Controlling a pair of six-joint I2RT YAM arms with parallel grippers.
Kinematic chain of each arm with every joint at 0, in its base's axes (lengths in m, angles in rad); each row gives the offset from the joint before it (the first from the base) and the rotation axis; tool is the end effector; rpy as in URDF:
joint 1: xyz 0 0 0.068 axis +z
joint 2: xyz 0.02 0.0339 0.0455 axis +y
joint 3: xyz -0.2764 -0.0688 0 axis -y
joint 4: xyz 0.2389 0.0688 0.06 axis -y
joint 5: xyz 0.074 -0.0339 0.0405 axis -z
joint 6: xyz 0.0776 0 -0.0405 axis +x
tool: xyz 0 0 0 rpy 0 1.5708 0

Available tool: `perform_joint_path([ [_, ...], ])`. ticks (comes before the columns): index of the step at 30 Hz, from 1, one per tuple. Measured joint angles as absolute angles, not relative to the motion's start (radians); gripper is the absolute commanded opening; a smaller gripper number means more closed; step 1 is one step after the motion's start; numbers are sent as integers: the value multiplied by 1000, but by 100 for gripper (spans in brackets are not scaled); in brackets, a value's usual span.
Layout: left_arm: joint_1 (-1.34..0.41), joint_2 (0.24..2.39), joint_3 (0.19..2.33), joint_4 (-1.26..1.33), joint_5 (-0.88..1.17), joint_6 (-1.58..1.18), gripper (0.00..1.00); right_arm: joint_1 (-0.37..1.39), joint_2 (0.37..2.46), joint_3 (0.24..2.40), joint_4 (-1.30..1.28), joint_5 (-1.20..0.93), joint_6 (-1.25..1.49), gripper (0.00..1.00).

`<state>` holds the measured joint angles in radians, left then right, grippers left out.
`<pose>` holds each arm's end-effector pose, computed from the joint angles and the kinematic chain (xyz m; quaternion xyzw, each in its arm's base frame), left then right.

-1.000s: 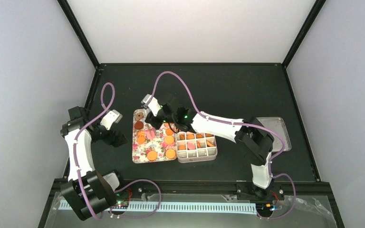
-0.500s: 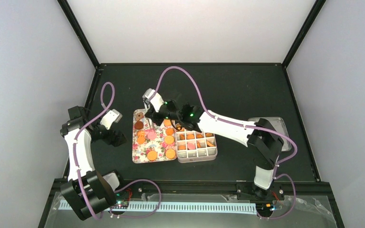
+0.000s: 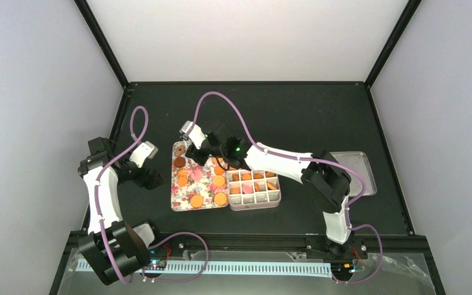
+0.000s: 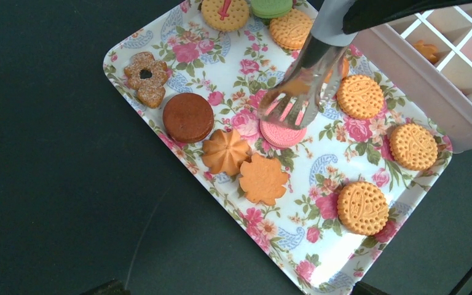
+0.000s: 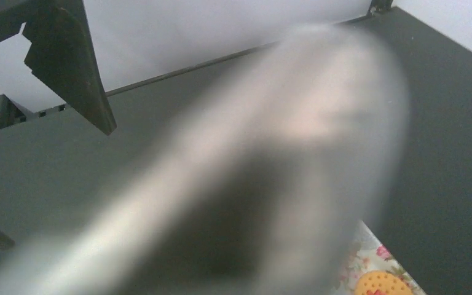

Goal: Pack the cookies

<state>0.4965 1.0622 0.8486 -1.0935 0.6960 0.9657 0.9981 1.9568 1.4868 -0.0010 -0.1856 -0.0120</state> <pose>0.1700 0.0355 0.2340 0.2602 0.8959 -0.1691 0.3177 0.2579 0.4264 0.2467 -0.4531 0.7195 0.3159 0.4210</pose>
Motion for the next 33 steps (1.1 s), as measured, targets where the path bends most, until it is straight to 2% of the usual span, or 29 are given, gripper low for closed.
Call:
perform_joint_path([
  [15, 496, 1060, 869, -1128, 699, 996, 97, 999, 1984, 1487, 12, -186, -22, 41],
  [23, 496, 1057, 873, -1145, 712, 1021, 97, 999, 1995, 1473, 36, -197, -21, 41],
  [33, 496, 1038, 873, -1156, 725, 1037, 97, 999, 1995, 1455, 67, -220, -9, 29],
])
